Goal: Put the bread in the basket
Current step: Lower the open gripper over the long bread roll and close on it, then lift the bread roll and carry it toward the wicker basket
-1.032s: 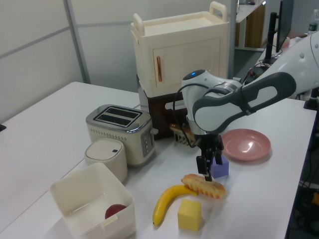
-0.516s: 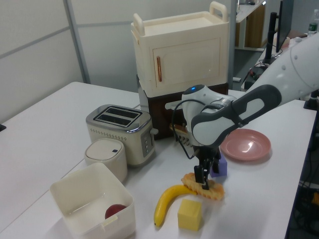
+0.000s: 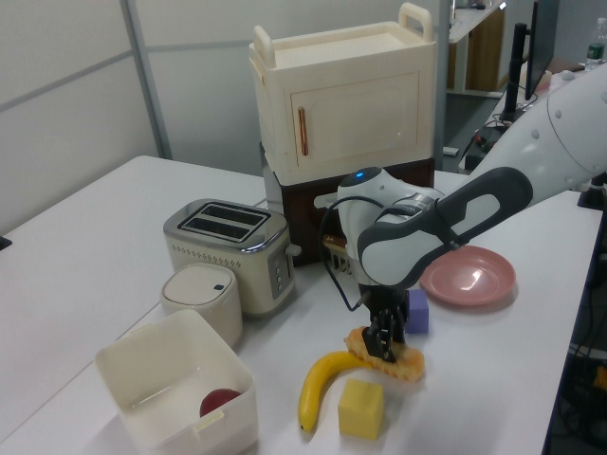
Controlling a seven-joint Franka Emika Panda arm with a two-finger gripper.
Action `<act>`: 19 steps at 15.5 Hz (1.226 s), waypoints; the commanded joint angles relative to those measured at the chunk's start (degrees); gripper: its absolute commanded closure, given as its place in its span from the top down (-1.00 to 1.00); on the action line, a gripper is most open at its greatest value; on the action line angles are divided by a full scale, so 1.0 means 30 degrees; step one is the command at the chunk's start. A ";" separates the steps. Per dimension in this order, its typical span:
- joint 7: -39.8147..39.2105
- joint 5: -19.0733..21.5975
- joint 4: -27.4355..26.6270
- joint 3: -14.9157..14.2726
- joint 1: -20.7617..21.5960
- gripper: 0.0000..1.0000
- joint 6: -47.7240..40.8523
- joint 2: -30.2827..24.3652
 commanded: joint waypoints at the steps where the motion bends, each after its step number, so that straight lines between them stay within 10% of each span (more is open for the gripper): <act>1: 0.1042 -0.0192 -0.0164 -0.0126 0.0573 -1.00 0.0543 -0.0095; 9: 0.1156 0.1505 0.7238 0.0049 0.0249 -1.00 -0.8824 -0.1473; 19: 0.8830 0.2825 0.9240 0.0226 0.8008 -1.00 -0.9244 -0.1063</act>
